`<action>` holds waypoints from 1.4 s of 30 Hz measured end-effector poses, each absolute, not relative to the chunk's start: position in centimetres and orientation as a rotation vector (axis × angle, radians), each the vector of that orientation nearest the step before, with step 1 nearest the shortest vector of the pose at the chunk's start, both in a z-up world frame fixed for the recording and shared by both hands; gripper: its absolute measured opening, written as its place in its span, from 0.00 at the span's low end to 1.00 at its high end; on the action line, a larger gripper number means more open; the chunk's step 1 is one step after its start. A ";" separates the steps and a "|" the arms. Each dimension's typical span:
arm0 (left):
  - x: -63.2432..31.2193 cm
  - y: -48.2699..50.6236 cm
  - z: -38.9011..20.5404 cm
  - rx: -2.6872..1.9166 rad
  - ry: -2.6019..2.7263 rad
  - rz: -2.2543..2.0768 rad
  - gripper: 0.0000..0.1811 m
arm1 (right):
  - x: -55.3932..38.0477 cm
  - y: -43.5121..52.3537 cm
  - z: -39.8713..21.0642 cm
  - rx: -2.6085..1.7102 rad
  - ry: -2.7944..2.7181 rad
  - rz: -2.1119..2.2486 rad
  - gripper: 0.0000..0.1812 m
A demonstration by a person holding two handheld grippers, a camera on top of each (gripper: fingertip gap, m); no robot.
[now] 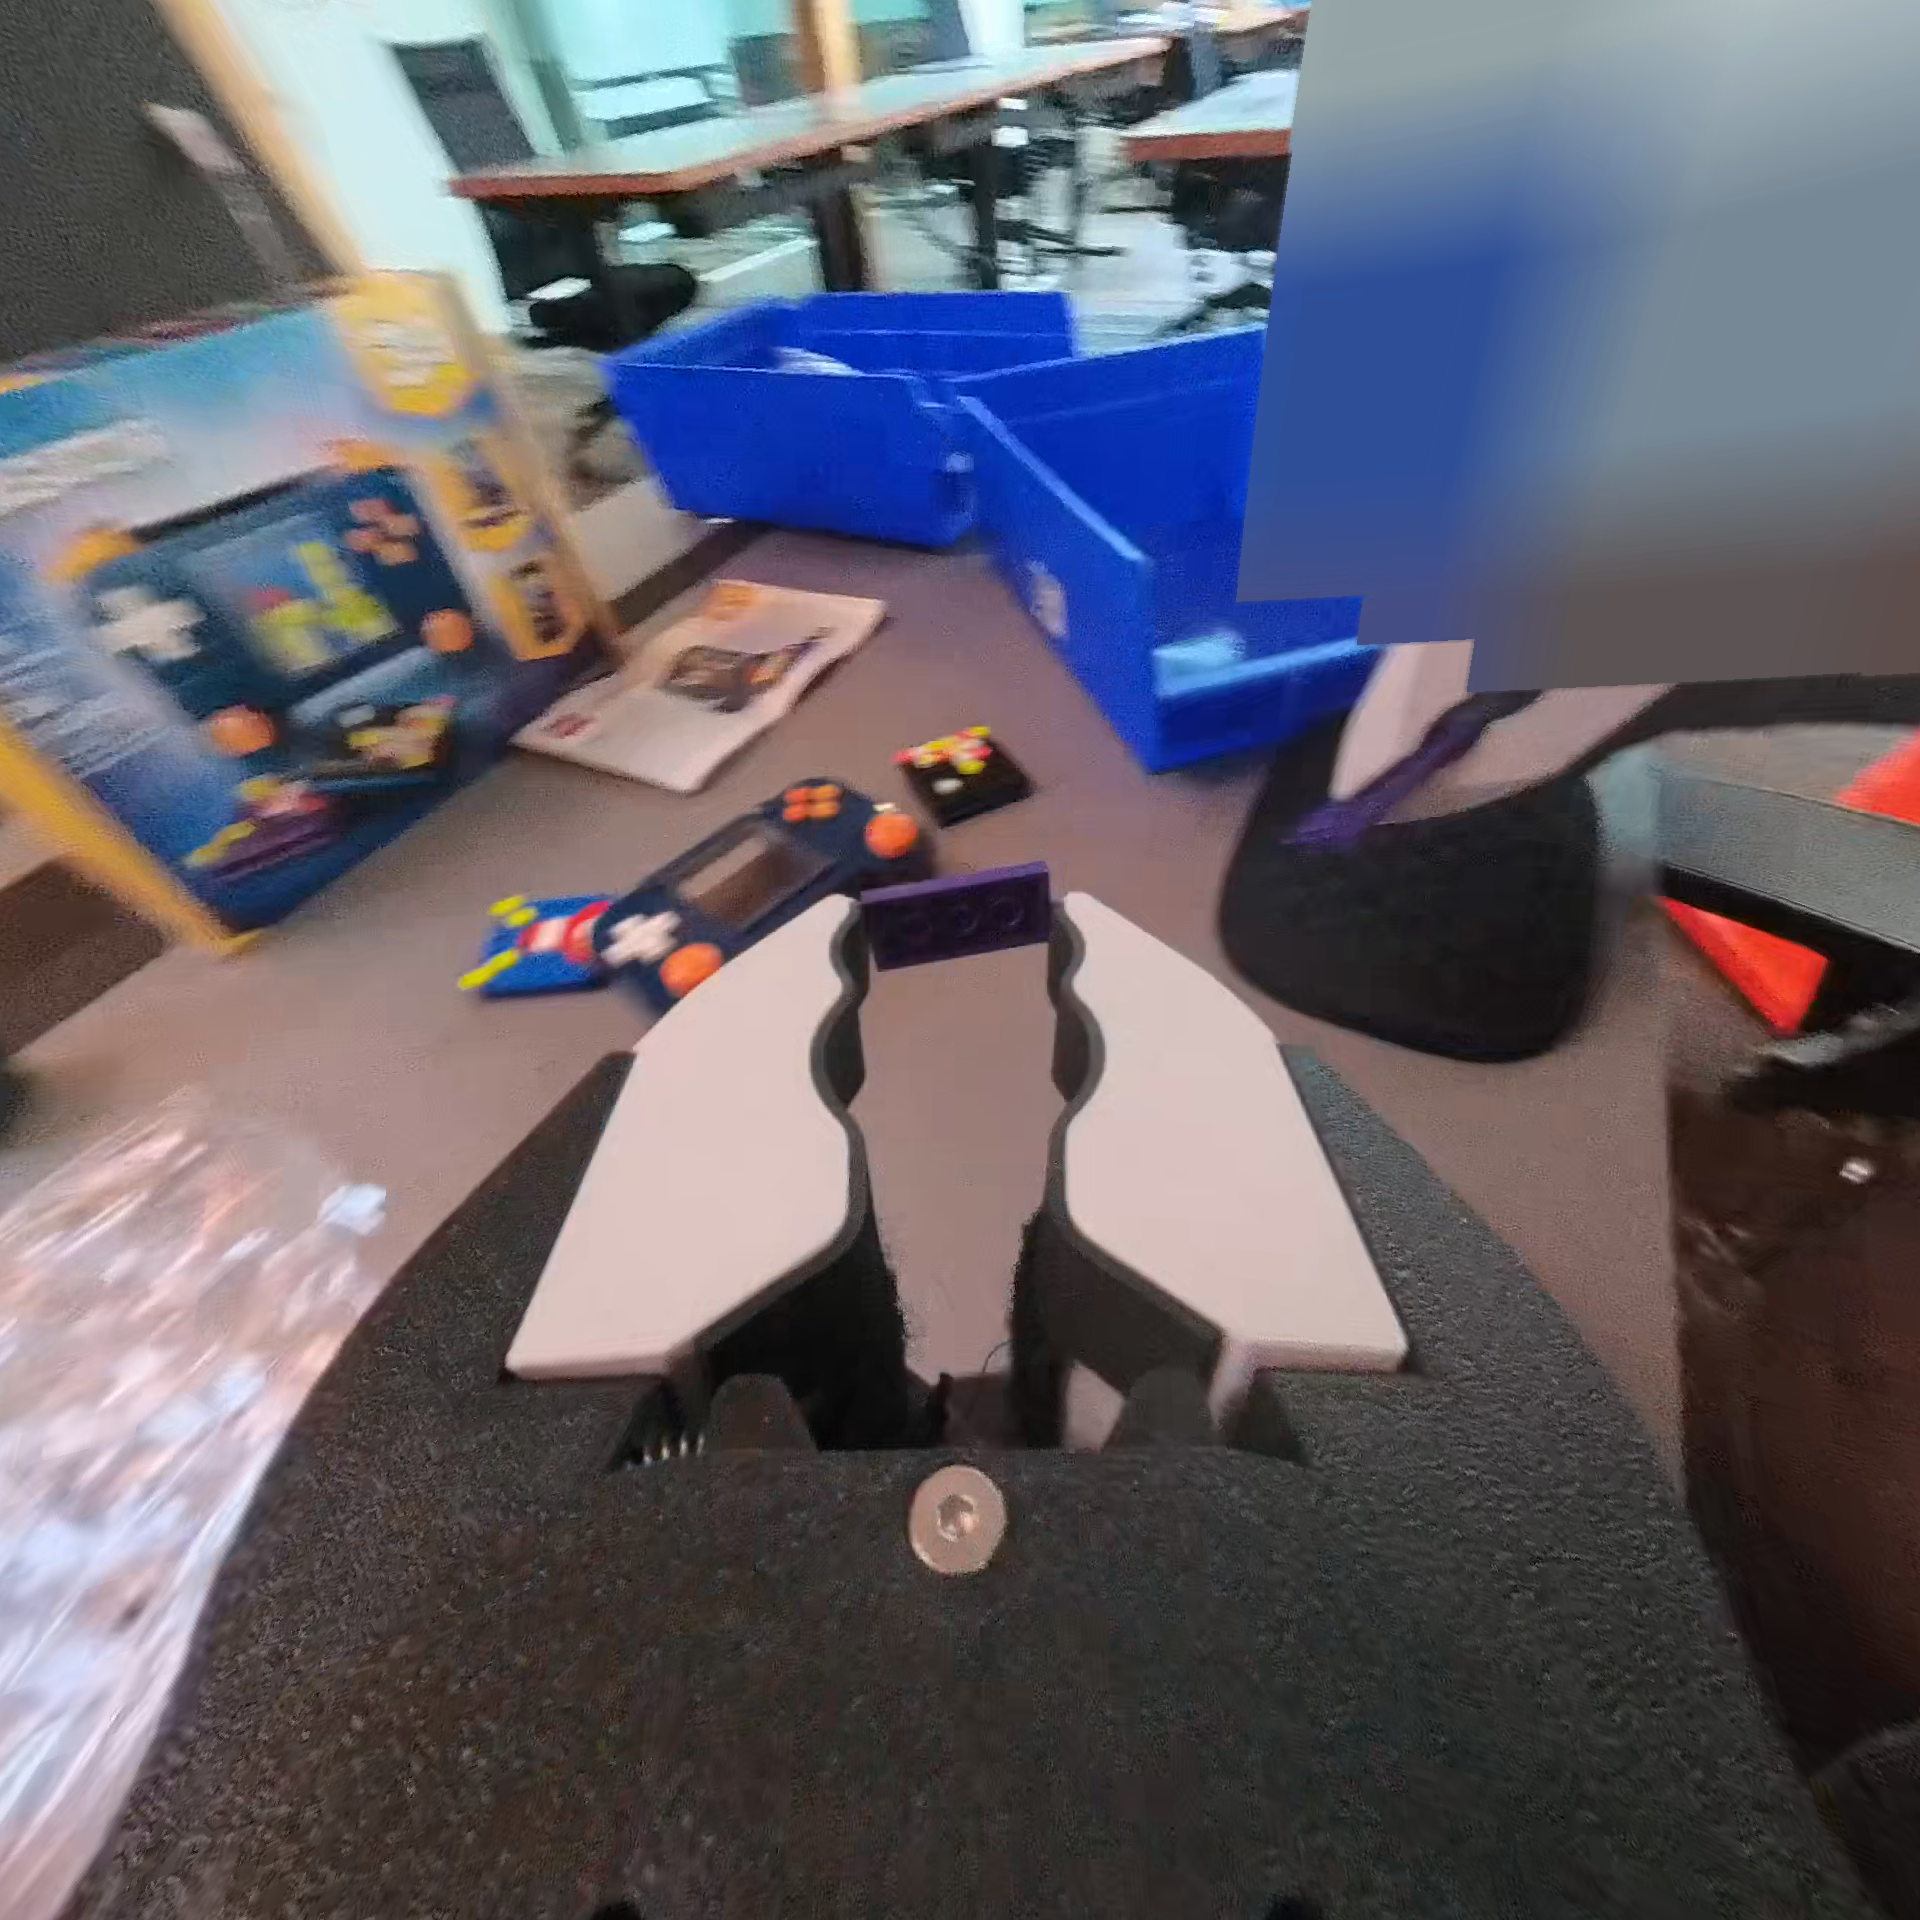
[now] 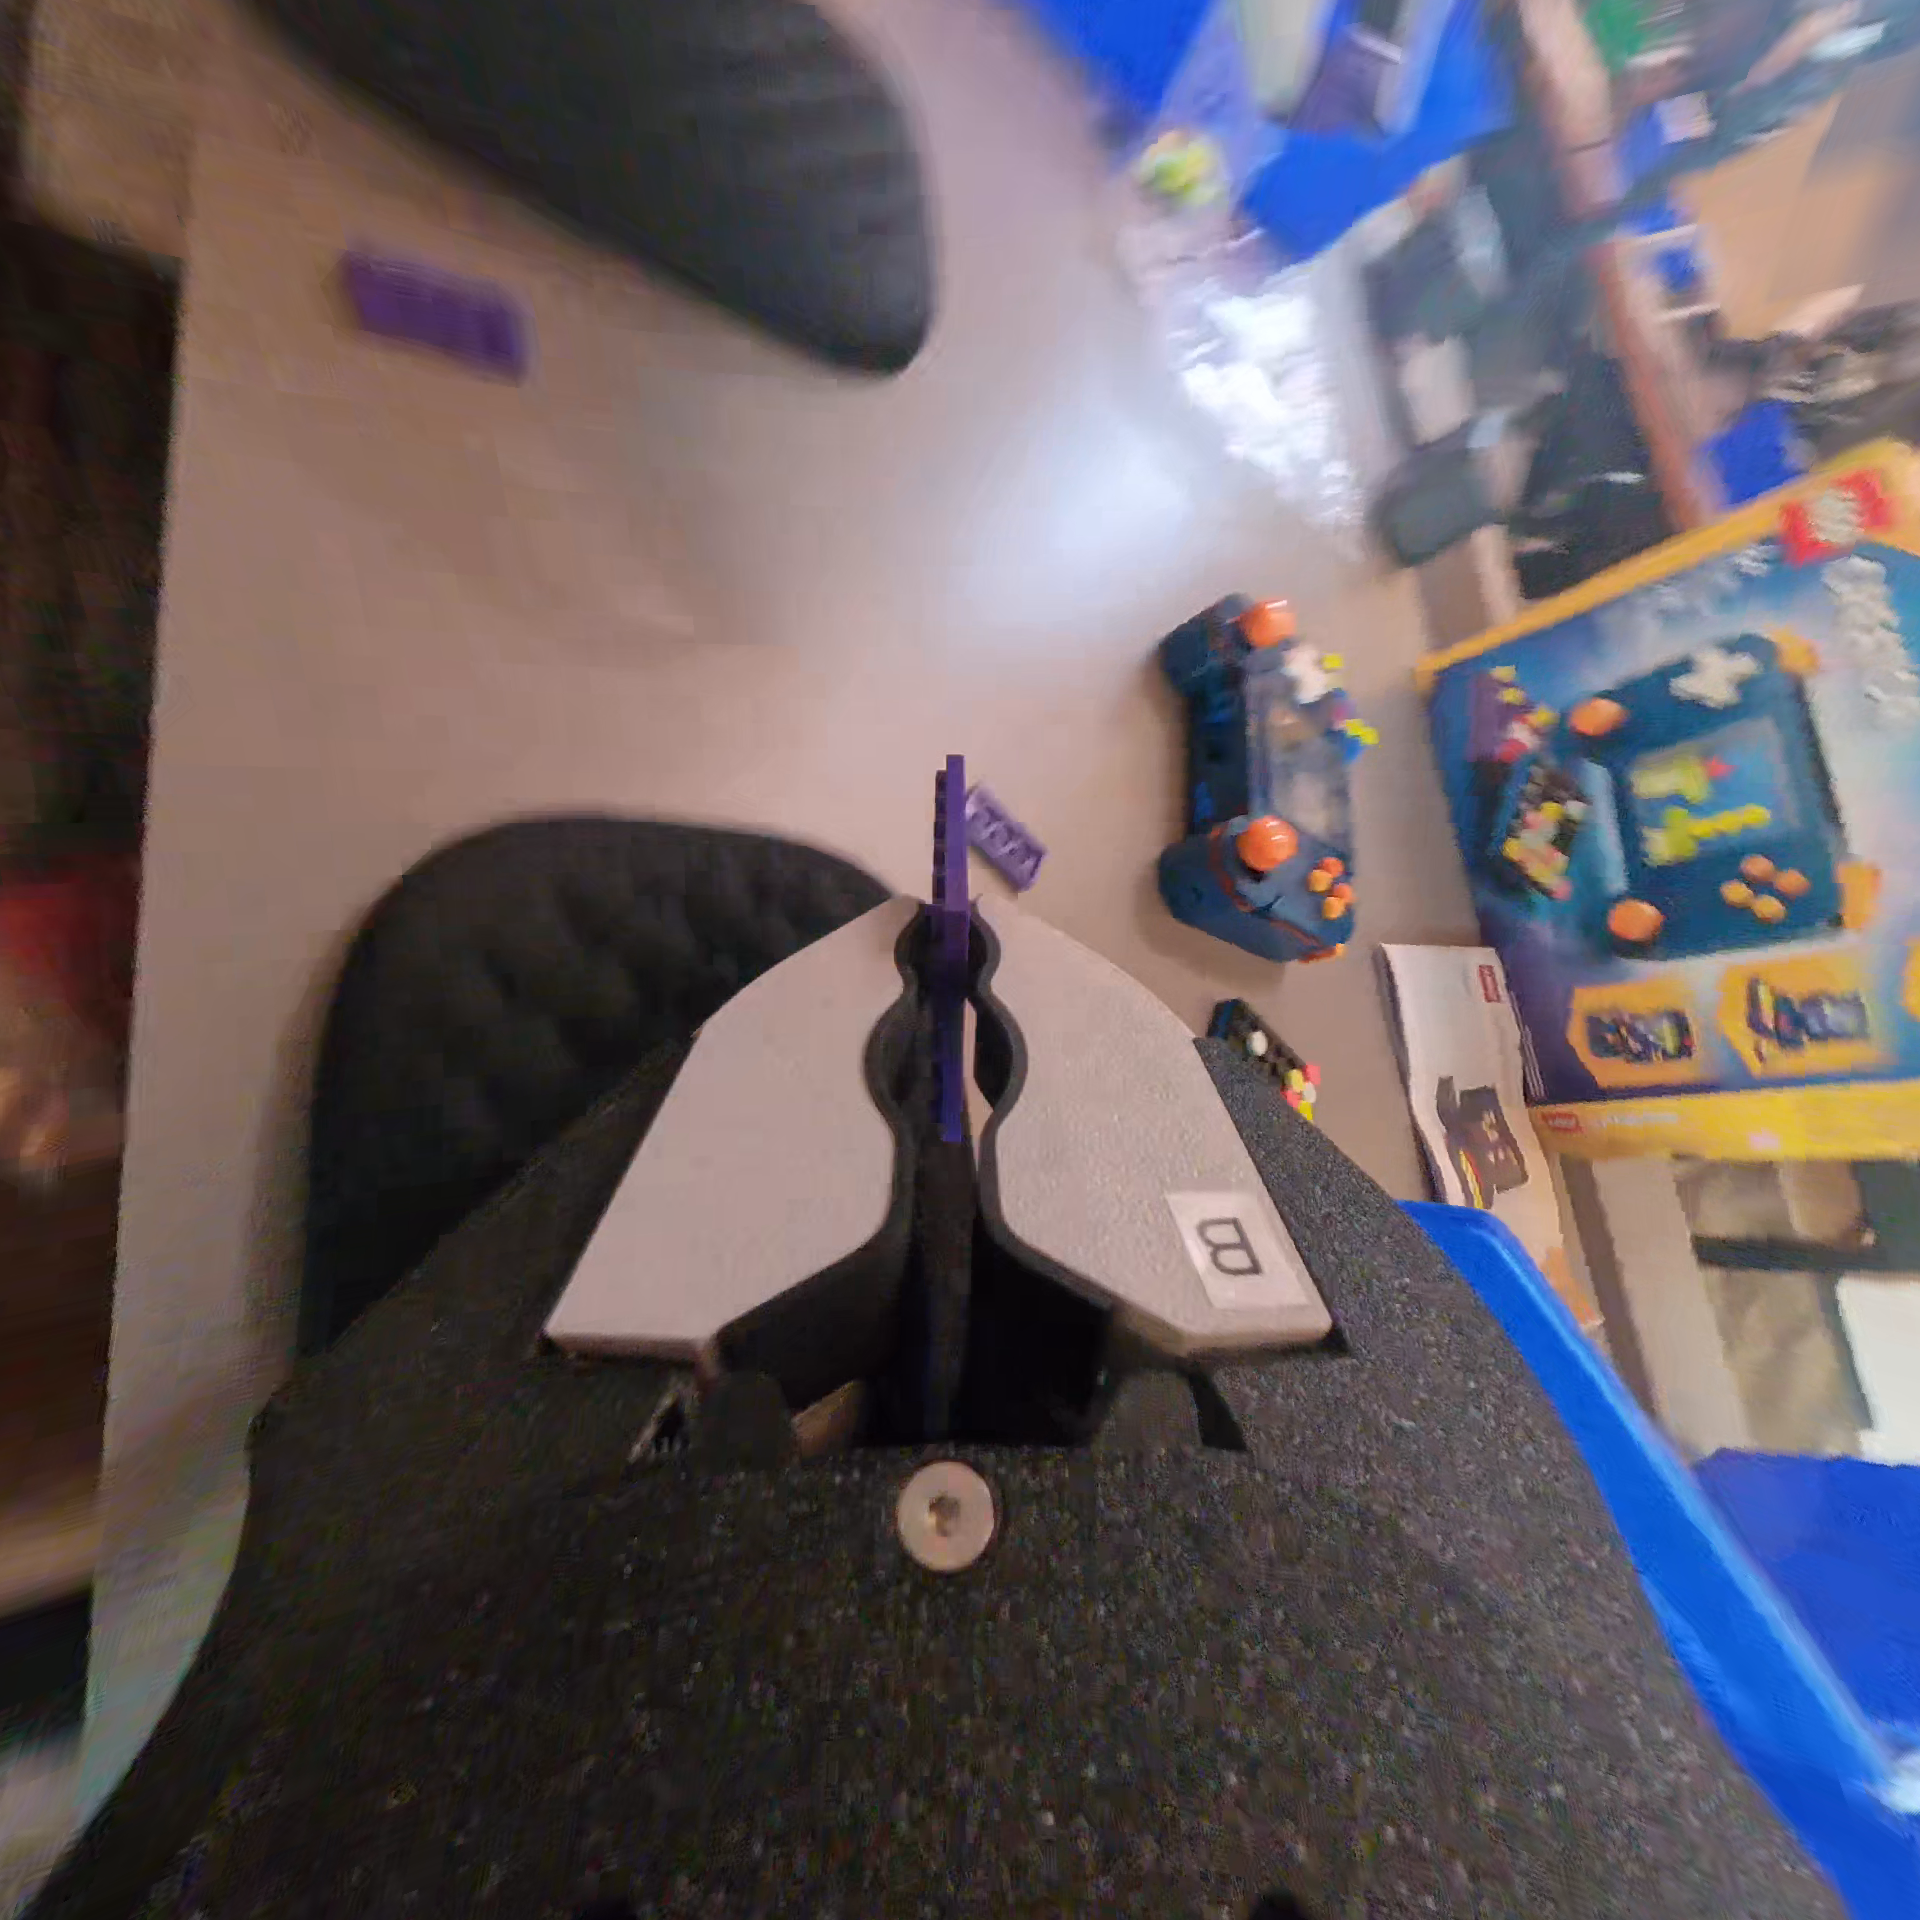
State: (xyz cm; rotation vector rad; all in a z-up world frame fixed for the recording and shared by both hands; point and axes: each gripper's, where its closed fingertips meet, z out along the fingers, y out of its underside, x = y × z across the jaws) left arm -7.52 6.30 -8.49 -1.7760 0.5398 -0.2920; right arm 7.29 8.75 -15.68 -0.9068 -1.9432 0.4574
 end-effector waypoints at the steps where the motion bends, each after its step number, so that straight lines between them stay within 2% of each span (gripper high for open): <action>1: -10.6 5.3 -7.8 -1.783 0.417 -0.180 0.18 | 6.7 8.7 -15.1 -0.949 -1.843 0.528 0.03; 7: -29.8 -4.0 -4.3 -1.850 -0.143 0.369 0.18 | 5.0 9.4 -13.7 -1.040 -1.450 0.702 0.03; 11: -33.4 -6.9 -1.0 -1.790 -0.172 0.427 0.18 | 5.3 9.3 -13.1 -1.011 -1.423 0.722 0.03; 14: -37.2 -7.7 -3.2 -1.957 -0.224 0.458 0.18 | 5.3 9.1 -13.3 -1.005 -1.437 0.746 0.03; 21: -44.1 -5.8 -12.2 -2.205 -0.464 -0.019 0.18 | 5.1 8.9 -13.8 -0.987 -1.467 0.688 0.03; 23: -44.2 -5.2 -12.5 -2.176 -0.509 -0.152 0.37 | 5.2 9.0 -13.8 -0.991 -1.459 0.688 0.03; 24: -44.0 -5.2 -12.6 -2.178 -0.512 -0.187 0.41 | 5.2 9.0 -13.7 -0.993 -1.455 0.690 0.03; 29: -43.7 -5.3 -9.8 -2.065 -0.406 0.015 0.47 | 5.1 9.1 -13.8 -0.998 -1.457 0.687 0.03; 32: -38.4 -4.6 -5.1 -1.899 -0.179 0.040 0.46 | 5.2 9.2 -13.6 -0.998 -1.443 0.701 0.03; 35: -24.2 -3.6 -3.4 -1.834 0.248 -0.309 0.42 | 5.2 9.3 -13.7 -1.007 -1.438 0.709 0.03; 38: -9.9 -4.3 -7.8 -1.881 0.711 -0.526 0.39 | 5.1 9.2 -13.9 -1.005 -1.454 0.692 0.03; 42: -0.7 -4.8 -16.5 -2.117 0.953 -0.595 0.31 | 5.1 9.1 -14.0 -0.999 -1.464 0.688 0.03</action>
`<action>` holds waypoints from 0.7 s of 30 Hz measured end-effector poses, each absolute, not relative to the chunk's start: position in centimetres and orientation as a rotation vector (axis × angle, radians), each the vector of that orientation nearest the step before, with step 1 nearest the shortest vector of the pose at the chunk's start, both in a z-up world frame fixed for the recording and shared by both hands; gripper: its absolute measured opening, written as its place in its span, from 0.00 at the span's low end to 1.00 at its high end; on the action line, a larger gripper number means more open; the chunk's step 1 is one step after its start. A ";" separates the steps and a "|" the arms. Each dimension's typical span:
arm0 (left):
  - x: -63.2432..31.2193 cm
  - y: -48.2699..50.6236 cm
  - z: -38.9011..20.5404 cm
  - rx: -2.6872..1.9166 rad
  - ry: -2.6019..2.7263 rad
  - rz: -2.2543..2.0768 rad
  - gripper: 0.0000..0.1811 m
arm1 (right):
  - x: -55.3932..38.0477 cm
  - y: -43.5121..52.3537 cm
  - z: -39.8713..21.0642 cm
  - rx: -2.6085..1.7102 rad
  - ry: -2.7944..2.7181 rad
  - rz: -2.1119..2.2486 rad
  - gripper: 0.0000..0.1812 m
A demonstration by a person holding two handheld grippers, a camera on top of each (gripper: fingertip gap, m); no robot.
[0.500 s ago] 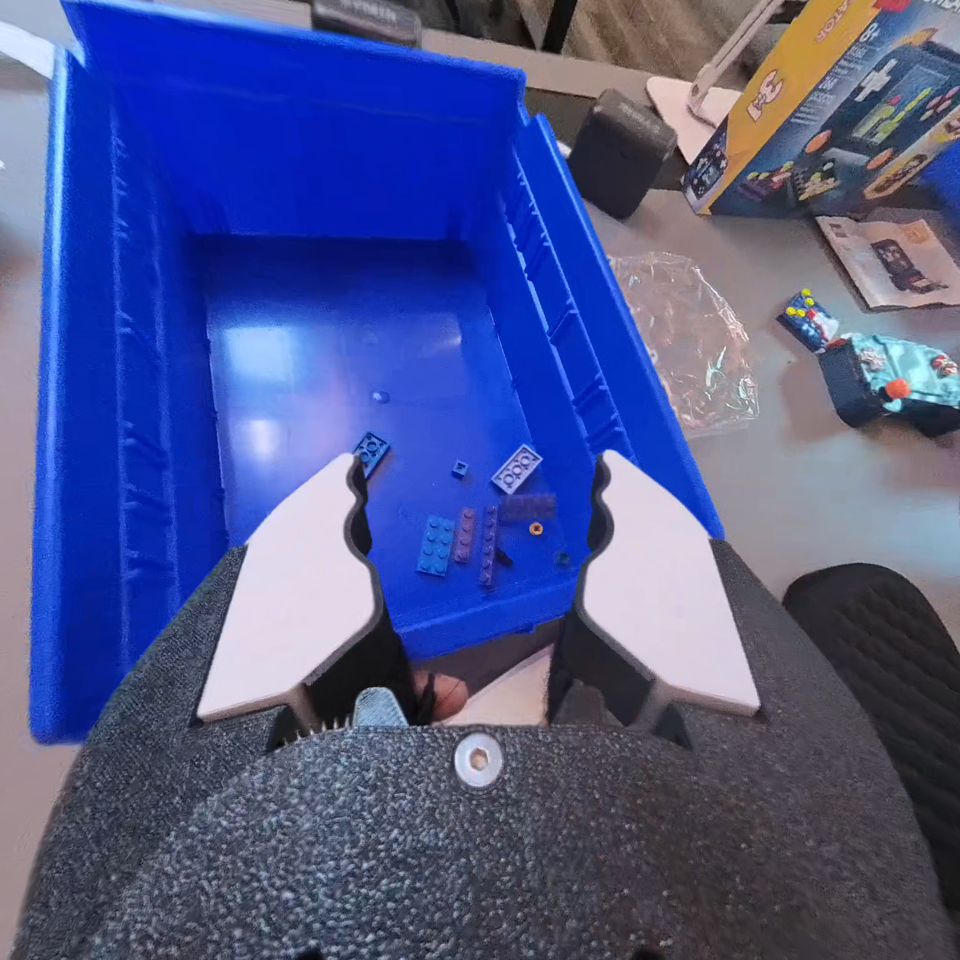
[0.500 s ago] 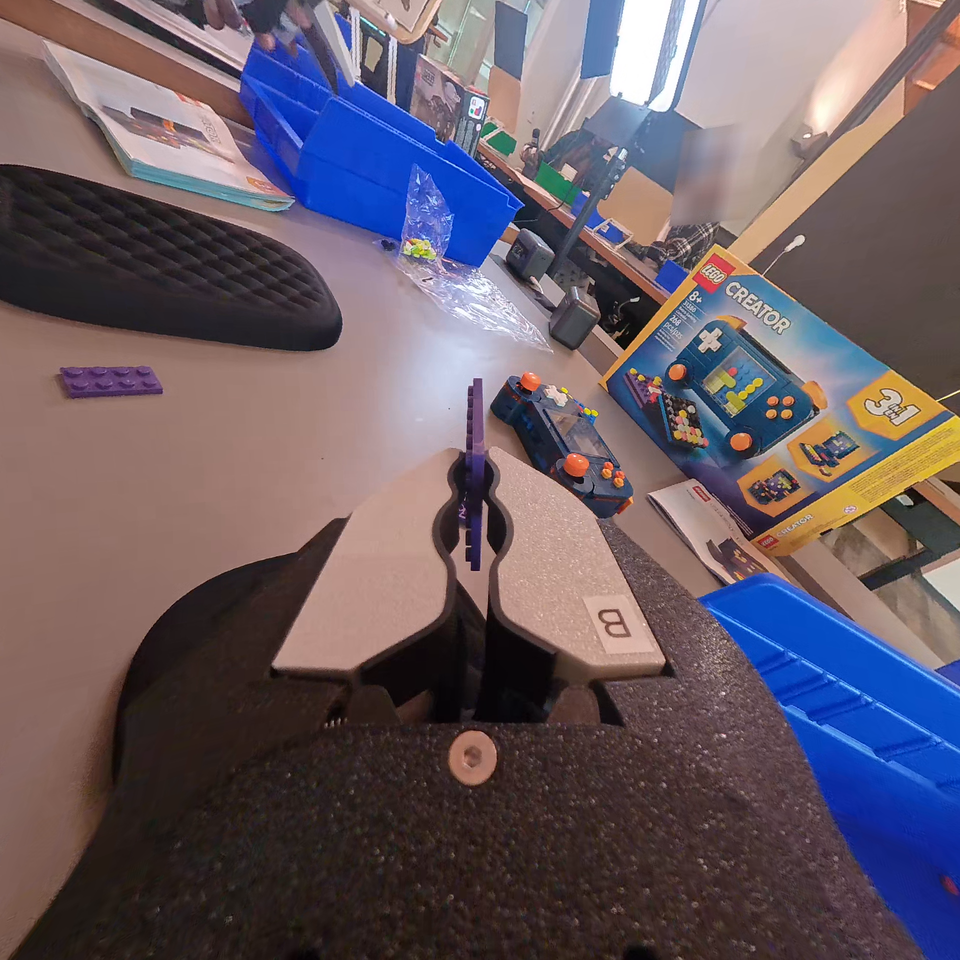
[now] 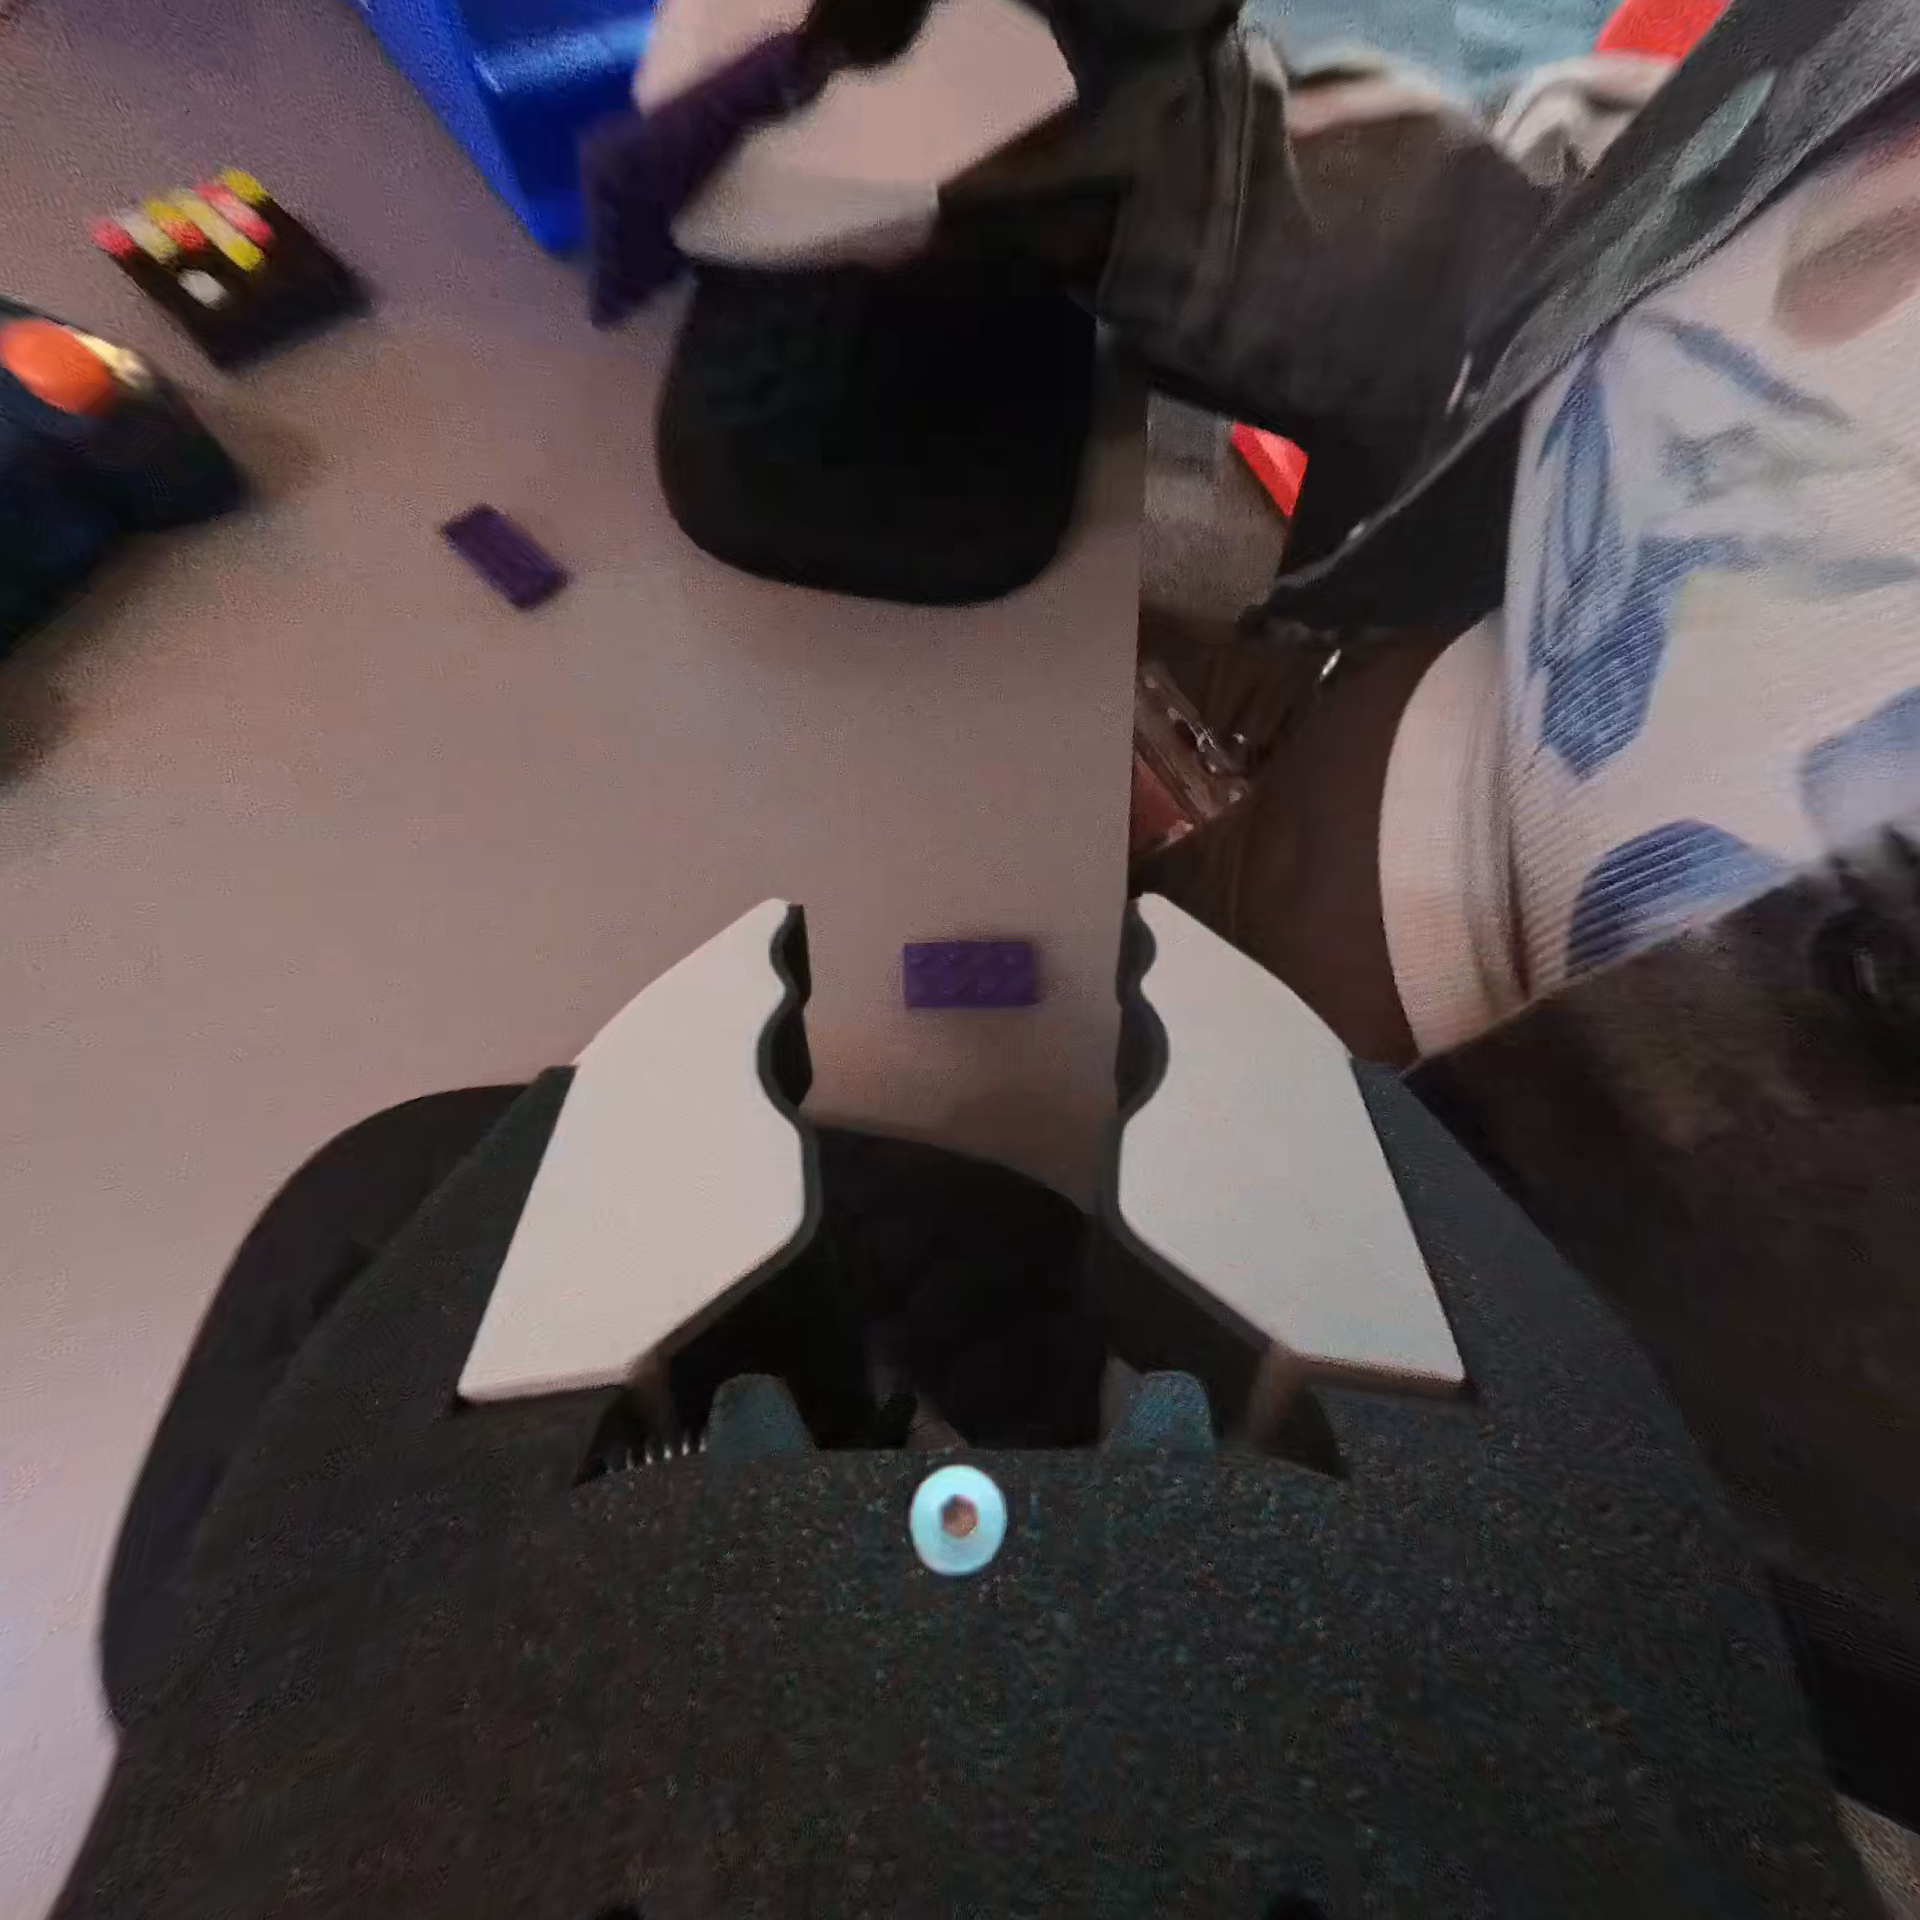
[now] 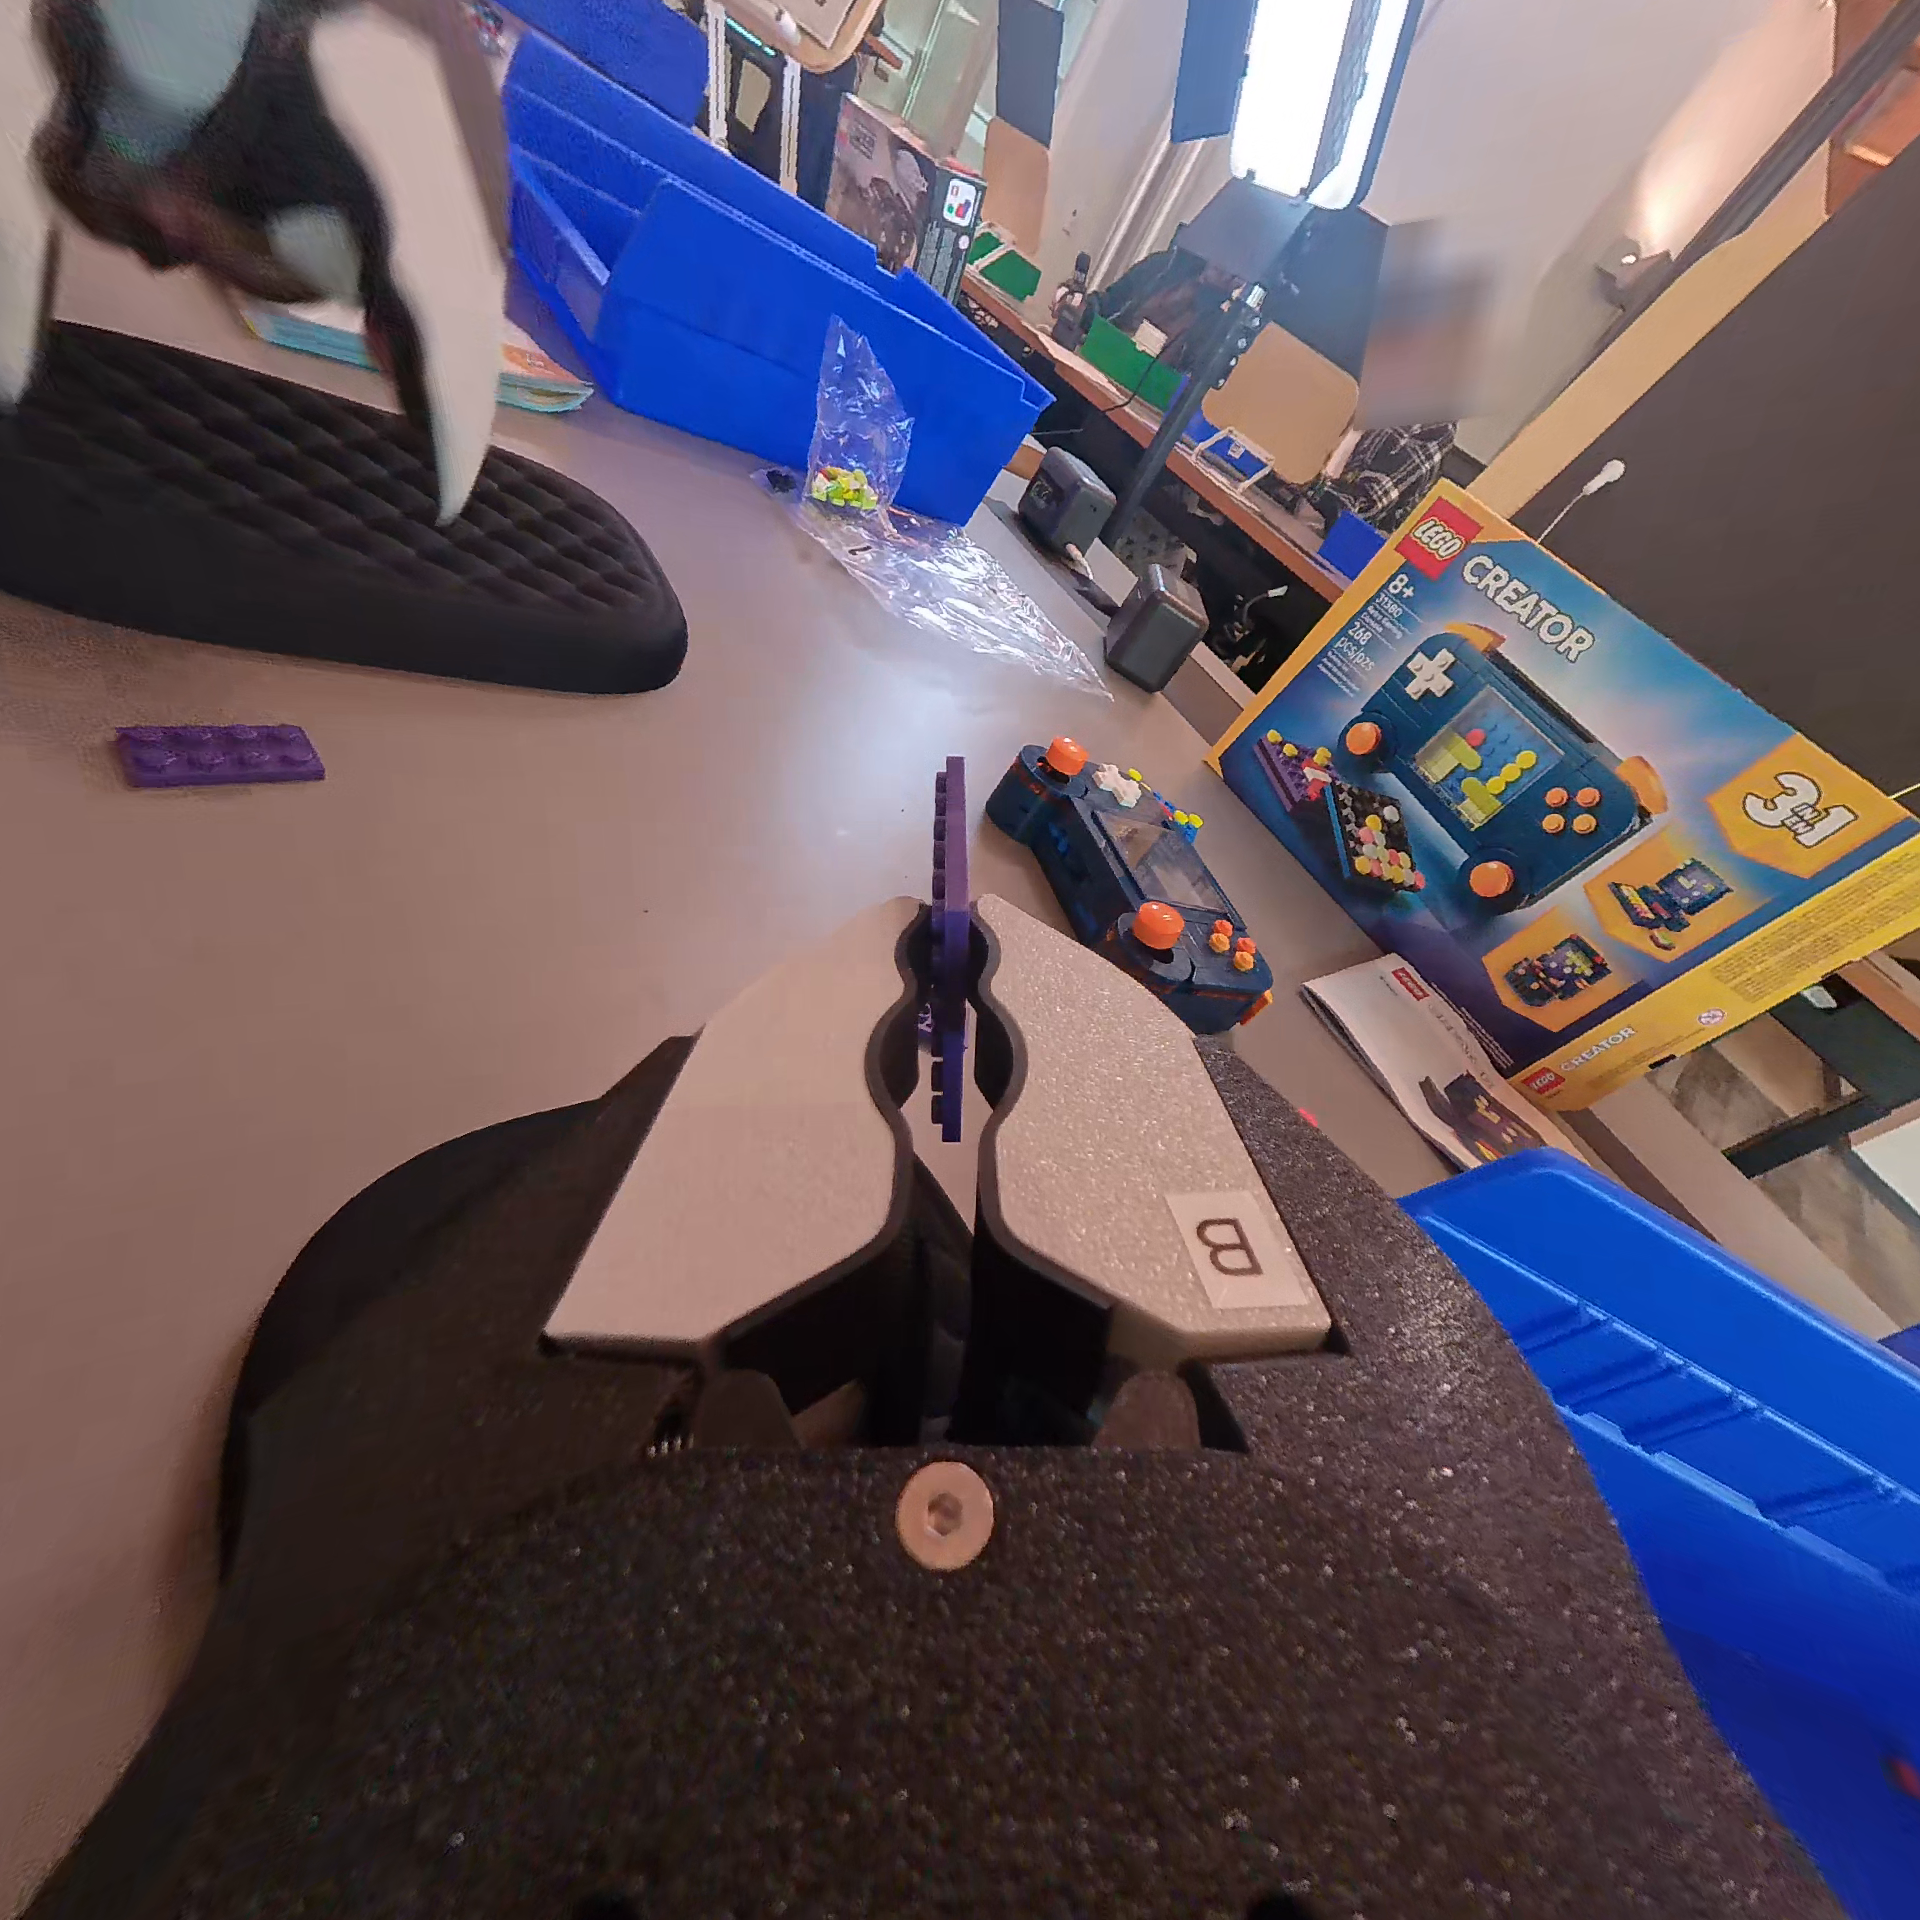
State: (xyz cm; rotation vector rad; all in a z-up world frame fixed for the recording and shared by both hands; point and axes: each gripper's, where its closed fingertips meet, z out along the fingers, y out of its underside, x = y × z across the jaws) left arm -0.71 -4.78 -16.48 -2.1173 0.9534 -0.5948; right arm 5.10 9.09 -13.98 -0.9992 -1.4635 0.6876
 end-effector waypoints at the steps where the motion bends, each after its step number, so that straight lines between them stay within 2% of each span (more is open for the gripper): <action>1: 0.0 -4.7 -17.7 -2.165 0.958 -0.582 0.30 | 5.1 9.1 -13.9 -0.996 -1.460 0.689 0.03; 6: 0.0 -4.8 -21.0 -2.322 0.970 -0.446 0.28 | 5.3 9.1 -13.5 -0.983 -1.435 0.699 0.03; 8: -0.4 -5.0 -22.2 -2.369 1.003 -0.395 0.21 | 5.3 9.1 -13.5 -0.980 -1.435 0.700 0.03; 9: -0.1 -4.9 -22.1 -2.344 1.013 -0.409 0.17 | 5.3 9.1 -13.5 -0.977 -1.435 0.699 0.03; 13: -1.0 -4.1 -20.3 -2.282 0.960 -0.411 0.17 | 5.3 9.1 -13.5 -0.976 -1.436 0.693 0.03; 15: -5.6 -2.0 -17.2 -2.230 0.743 -0.241 0.17 | 5.3 9.0 -13.5 -0.976 -1.439 0.693 0.03; 19: -25.6 -2.1 -7.4 -2.026 0.026 0.416 0.17 | 5.1 8.9 -13.8 -0.975 -1.460 0.680 0.03; 21: -32.7 -4.4 -5.8 -1.991 -0.216 0.479 0.17 | 5.1 8.9 -13.9 -0.972 -1.468 0.671 0.03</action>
